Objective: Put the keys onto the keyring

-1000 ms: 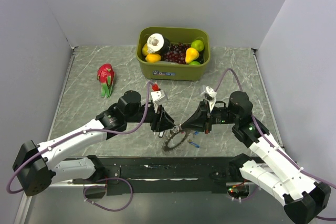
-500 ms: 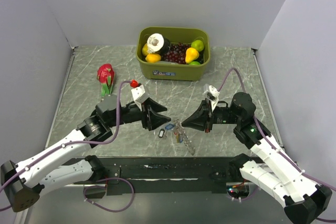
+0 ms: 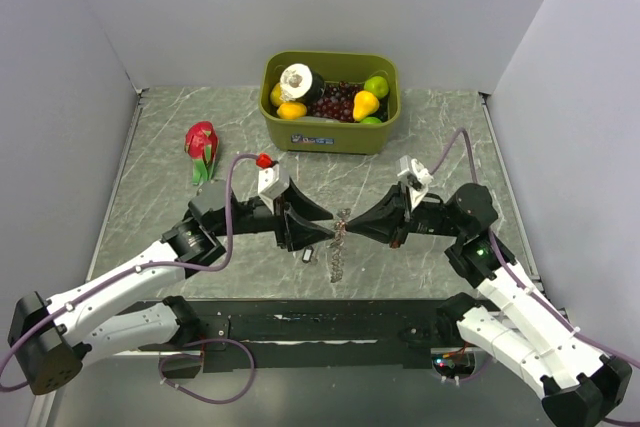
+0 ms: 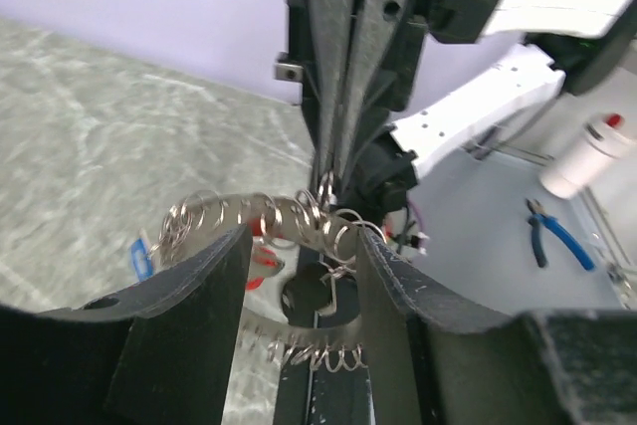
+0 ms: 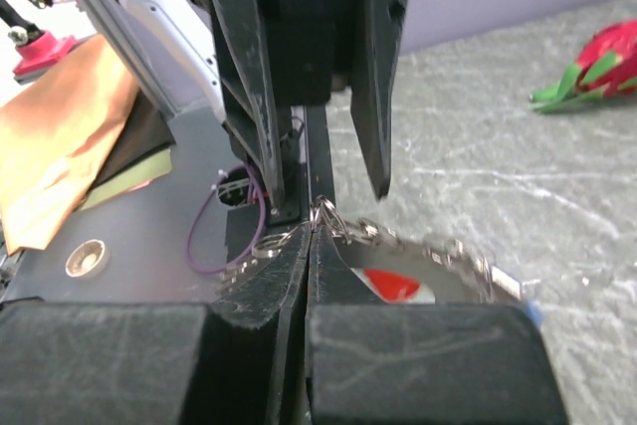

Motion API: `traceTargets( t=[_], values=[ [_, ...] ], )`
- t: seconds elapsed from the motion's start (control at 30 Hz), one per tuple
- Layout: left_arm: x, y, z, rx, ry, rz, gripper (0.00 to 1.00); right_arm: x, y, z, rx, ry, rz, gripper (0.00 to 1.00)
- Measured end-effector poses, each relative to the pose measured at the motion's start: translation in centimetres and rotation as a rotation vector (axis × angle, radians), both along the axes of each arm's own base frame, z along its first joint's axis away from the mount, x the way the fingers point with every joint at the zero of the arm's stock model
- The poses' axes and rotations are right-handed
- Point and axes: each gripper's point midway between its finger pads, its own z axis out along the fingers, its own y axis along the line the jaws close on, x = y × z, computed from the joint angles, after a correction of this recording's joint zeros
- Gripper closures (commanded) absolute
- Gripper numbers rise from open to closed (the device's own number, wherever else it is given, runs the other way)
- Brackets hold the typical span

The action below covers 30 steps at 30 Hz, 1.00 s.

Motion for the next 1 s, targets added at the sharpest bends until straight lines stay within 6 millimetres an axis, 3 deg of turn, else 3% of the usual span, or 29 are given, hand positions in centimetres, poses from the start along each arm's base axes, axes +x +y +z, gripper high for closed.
traceTargets(
  t=[0.17, 0.47, 0.67, 1.0],
  values=[
    [-1.2, -0.2, -0.3, -0.035, -0.018, -0.078, 0.49, -0.6, -0.1, 0.4, 0.038, -0.024, 0.012, 1.0],
    [-2.7, 0.0, 2.0, -0.125, -0.095, -0.155, 0.57, -1.5, -0.1, 1.3, 0.078, -0.047, 0.058, 1.0],
    [-3.9, 0.0, 2.7, -0.166, -0.121, -0.234, 0.67, -1.9, -0.2, 1.5, 0.099, -0.054, 0.075, 1.0],
    [-3.0, -0.3, 2.4, -0.153, -0.117, -0.216, 0.79, -2.5, -0.2, 2.0, 0.111, -0.075, 0.106, 1.0]
  ],
)
